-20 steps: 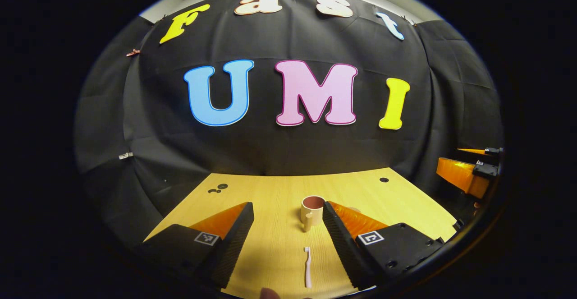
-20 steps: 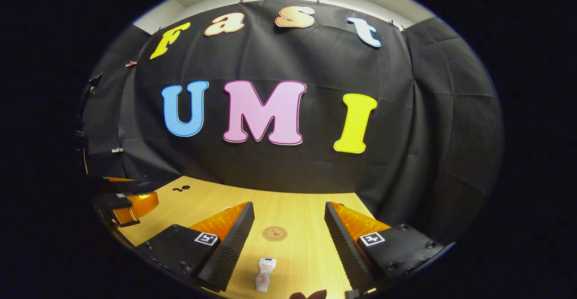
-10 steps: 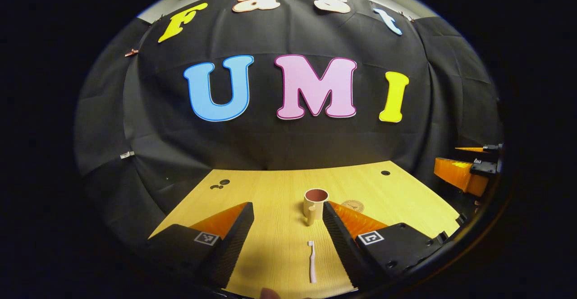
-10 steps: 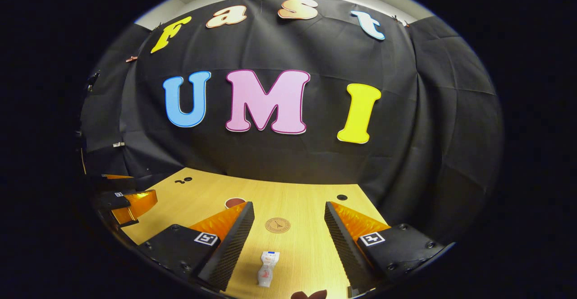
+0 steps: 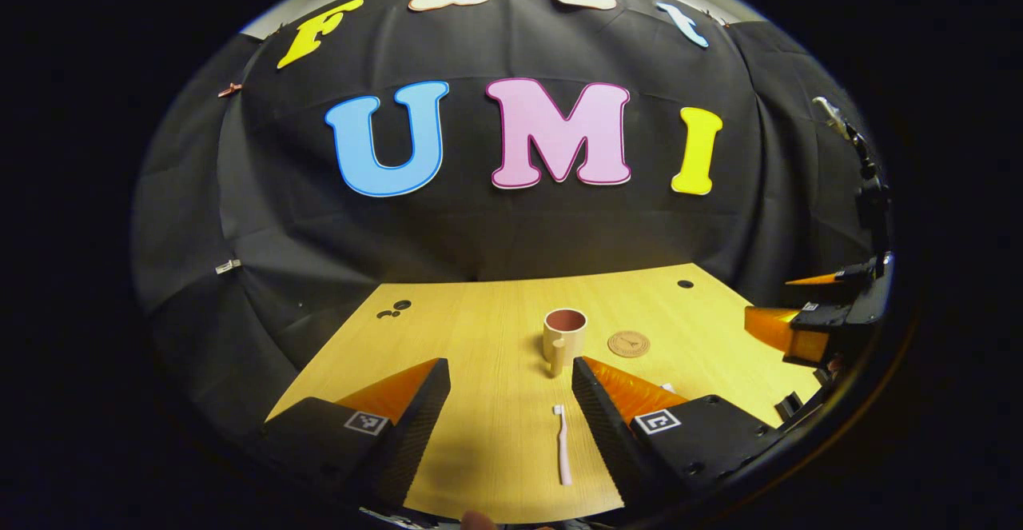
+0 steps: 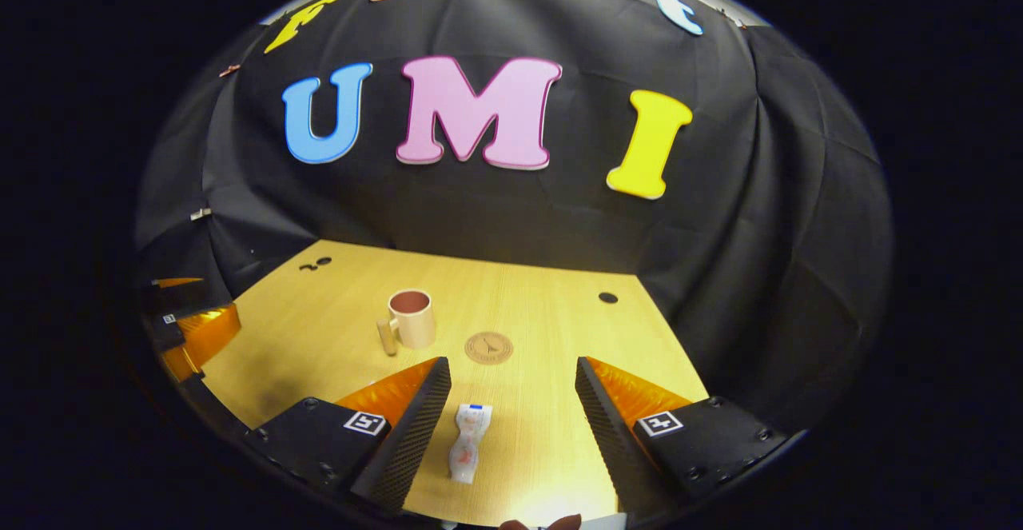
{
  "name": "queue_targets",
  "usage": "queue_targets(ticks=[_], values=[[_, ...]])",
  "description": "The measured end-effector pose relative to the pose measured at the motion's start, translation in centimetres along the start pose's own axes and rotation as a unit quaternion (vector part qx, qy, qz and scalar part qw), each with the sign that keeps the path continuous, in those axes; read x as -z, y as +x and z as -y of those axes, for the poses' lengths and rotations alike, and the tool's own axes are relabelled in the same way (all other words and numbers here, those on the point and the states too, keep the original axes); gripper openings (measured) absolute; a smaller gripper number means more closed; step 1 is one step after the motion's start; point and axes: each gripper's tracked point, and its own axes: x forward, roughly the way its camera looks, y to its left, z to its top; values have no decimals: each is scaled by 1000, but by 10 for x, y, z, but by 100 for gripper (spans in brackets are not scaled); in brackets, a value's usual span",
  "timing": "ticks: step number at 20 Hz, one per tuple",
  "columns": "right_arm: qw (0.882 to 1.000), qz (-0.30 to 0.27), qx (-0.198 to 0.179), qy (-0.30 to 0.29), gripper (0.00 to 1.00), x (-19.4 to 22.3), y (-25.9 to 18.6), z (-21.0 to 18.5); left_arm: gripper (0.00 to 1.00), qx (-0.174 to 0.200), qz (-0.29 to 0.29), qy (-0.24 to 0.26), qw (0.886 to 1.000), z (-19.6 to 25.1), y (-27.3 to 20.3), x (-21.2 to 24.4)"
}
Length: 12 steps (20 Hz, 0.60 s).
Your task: Put the toothbrush and toothpaste on the desktop into the cup, then pick up the cup and place it on the coaster on the desktop.
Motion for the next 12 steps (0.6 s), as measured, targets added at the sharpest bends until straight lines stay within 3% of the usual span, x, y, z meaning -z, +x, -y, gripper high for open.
queue_targets(ticks=[5,12], values=[[993,-115,-10,-23,97,71,38,-18,95,-12,-32,-5,999,-10,-6,27],[968,-250,-15,-30,97,153,78,-37,96,-24,-51,-22,998,-22,-5,42]])
